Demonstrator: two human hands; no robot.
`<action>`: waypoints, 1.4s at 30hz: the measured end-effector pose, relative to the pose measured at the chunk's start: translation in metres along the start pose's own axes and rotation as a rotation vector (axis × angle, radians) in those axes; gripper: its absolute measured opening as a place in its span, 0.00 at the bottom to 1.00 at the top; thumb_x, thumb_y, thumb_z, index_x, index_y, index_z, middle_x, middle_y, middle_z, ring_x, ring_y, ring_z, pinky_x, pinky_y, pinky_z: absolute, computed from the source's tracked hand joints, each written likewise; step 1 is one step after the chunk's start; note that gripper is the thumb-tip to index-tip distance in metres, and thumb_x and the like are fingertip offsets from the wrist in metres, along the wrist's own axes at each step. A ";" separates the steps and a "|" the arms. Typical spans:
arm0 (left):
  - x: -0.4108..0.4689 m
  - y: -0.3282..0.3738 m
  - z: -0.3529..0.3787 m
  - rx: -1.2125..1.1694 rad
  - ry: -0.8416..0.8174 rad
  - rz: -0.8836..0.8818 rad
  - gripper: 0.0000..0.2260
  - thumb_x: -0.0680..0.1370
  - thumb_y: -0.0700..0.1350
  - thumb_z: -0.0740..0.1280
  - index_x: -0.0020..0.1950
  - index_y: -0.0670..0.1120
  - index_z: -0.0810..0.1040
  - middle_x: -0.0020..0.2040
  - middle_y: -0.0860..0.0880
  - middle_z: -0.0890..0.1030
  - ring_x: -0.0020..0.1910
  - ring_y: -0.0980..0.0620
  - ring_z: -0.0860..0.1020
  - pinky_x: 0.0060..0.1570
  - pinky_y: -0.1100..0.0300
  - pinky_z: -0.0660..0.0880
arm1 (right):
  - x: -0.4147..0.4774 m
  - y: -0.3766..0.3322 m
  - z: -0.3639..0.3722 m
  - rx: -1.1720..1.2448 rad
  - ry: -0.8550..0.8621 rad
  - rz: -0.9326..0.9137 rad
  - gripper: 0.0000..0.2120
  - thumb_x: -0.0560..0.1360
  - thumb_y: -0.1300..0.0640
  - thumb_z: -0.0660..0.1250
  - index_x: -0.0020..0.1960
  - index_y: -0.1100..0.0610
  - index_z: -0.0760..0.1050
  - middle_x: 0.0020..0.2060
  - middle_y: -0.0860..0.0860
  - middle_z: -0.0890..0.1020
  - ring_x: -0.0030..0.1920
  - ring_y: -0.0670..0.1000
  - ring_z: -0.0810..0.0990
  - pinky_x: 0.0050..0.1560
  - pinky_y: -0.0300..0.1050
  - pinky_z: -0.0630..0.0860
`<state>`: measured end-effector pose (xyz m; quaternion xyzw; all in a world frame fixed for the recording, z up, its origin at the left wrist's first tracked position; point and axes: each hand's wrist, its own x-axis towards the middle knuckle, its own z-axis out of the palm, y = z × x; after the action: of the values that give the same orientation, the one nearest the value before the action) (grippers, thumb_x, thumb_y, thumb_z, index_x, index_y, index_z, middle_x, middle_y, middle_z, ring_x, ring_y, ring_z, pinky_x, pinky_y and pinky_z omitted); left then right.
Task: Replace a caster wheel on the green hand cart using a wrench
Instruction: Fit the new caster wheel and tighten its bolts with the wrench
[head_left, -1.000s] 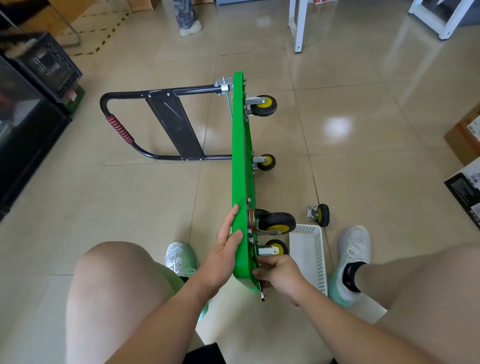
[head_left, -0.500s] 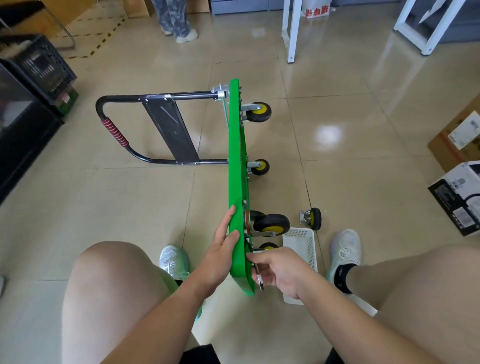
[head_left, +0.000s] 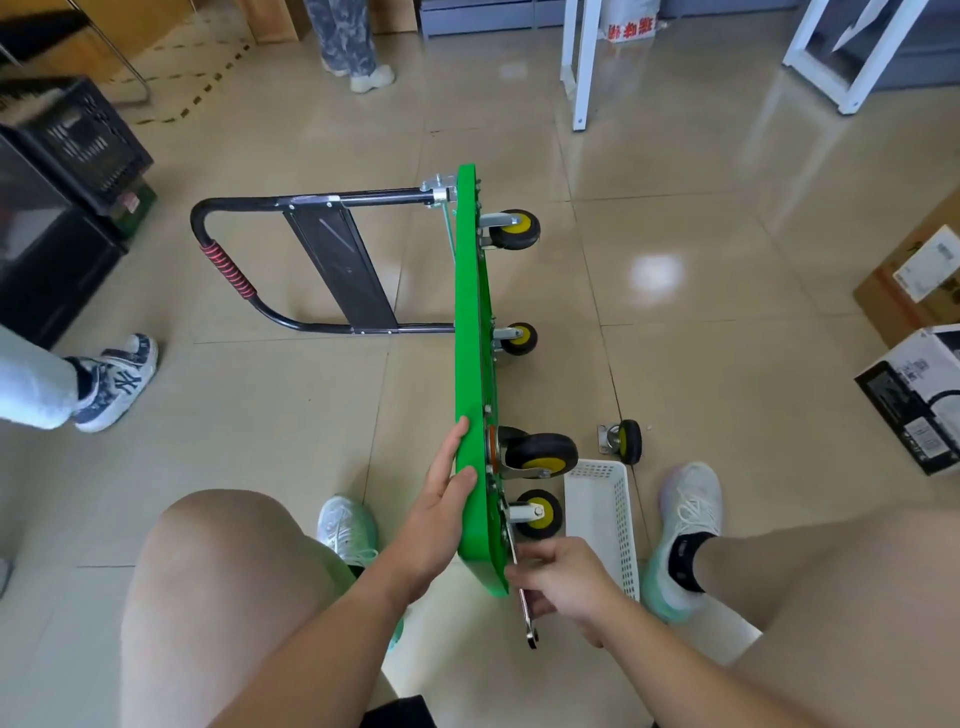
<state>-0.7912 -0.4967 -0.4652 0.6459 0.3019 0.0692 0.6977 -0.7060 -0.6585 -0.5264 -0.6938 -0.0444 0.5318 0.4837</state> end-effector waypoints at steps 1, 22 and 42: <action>0.000 0.000 0.000 -0.003 -0.006 -0.001 0.22 0.85 0.54 0.57 0.74 0.79 0.62 0.79 0.61 0.68 0.76 0.54 0.71 0.77 0.45 0.67 | 0.003 0.001 0.001 0.005 0.006 -0.015 0.13 0.74 0.64 0.74 0.58 0.57 0.84 0.42 0.56 0.88 0.39 0.59 0.86 0.41 0.52 0.84; 0.000 -0.001 -0.003 0.004 -0.015 -0.002 0.23 0.89 0.50 0.55 0.73 0.80 0.61 0.80 0.59 0.66 0.78 0.53 0.69 0.79 0.46 0.64 | 0.003 -0.033 0.011 0.218 -0.086 0.020 0.06 0.76 0.63 0.73 0.52 0.65 0.83 0.37 0.58 0.86 0.33 0.56 0.85 0.31 0.44 0.80; 0.001 -0.003 -0.001 -0.010 -0.025 0.002 0.23 0.83 0.57 0.58 0.74 0.79 0.61 0.81 0.59 0.66 0.79 0.49 0.68 0.79 0.42 0.64 | 0.002 -0.002 -0.006 0.089 -0.022 0.032 0.12 0.75 0.65 0.73 0.59 0.62 0.82 0.45 0.59 0.88 0.40 0.57 0.87 0.41 0.49 0.83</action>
<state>-0.7912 -0.4957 -0.4684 0.6436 0.2921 0.0633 0.7046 -0.6999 -0.6601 -0.5267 -0.6662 -0.0149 0.5486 0.5049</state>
